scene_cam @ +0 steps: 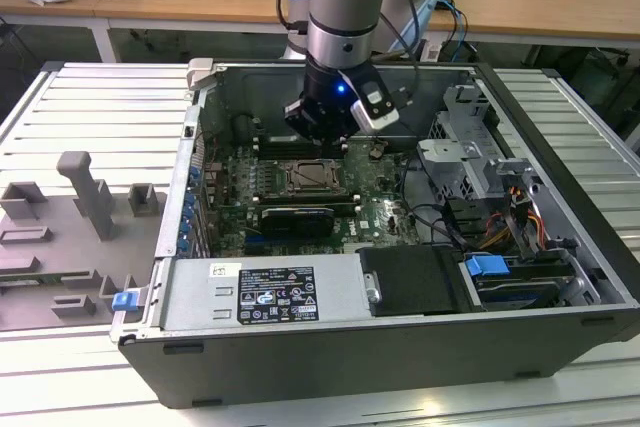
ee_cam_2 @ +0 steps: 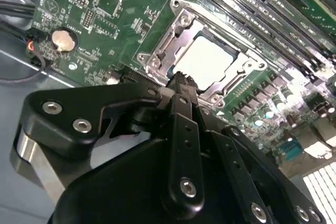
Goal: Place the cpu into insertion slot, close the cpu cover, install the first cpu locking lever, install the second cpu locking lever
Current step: 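Install the second cpu locking lever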
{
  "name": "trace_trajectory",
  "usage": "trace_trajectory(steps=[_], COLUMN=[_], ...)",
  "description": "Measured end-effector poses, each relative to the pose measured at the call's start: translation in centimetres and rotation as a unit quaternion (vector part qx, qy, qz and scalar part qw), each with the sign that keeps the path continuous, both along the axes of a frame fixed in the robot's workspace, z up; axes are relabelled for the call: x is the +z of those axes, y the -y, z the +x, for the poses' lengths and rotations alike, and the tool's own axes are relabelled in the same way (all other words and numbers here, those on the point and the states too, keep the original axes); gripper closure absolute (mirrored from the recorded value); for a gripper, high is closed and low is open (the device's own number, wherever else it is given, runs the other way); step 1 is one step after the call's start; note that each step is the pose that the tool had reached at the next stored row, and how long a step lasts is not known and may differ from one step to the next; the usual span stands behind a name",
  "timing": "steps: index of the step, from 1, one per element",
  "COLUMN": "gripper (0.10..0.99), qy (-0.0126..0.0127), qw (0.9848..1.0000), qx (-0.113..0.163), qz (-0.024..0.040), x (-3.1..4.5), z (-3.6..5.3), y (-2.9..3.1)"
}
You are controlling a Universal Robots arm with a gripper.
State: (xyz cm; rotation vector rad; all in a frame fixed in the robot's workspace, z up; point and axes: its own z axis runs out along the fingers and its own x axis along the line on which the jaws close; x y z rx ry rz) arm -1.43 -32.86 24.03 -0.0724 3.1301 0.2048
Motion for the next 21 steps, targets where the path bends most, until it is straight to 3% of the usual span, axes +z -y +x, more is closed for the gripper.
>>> trace_trajectory(steps=[2, 6, 7, 8, 9, 10, 13, 14, 15, 19, 21], gripper=[0.980, 0.980, 0.980, 0.980, 0.980, 0.980, 0.980, 0.980, 0.980, 0.980, 0.980], qy=[0.0000, 0.0000, -0.0001, -0.0022, -0.0024, -0.0025, -0.0025, -0.0025, -0.0025, -0.0024, -0.0025], qw=[1.0000, 1.0000, 1.0000, 1.0000, 0.9999, 0.9999, 0.9999, 0.9999, 0.9999, 0.9999, 0.9999], qx=[0.000, 0.000, 0.000, 0.000, 0.000, 0.000, 0.000, 0.000, 0.000, 0.000, 0.002], qz=[-0.0001, -0.0001, 0.0000, 0.0071, 0.0124, 0.0147, 0.0147, 0.0150, 0.0152, 0.0155, 0.0155], x=[0.01, -0.02, -0.06, -0.33, -0.43, -0.44, -0.45, -0.47, -0.49, -0.67, -1.37], z=[-0.01, -0.04, -0.05, -0.05, -0.04, -0.04, -0.19, -0.53, -1.45, -3.17, -3.84], y=[0.22, 1.84, 2.51, 2.97, 3.69, 4.30, 5.29, 5.53, 5.65, 5.69, 5.70])
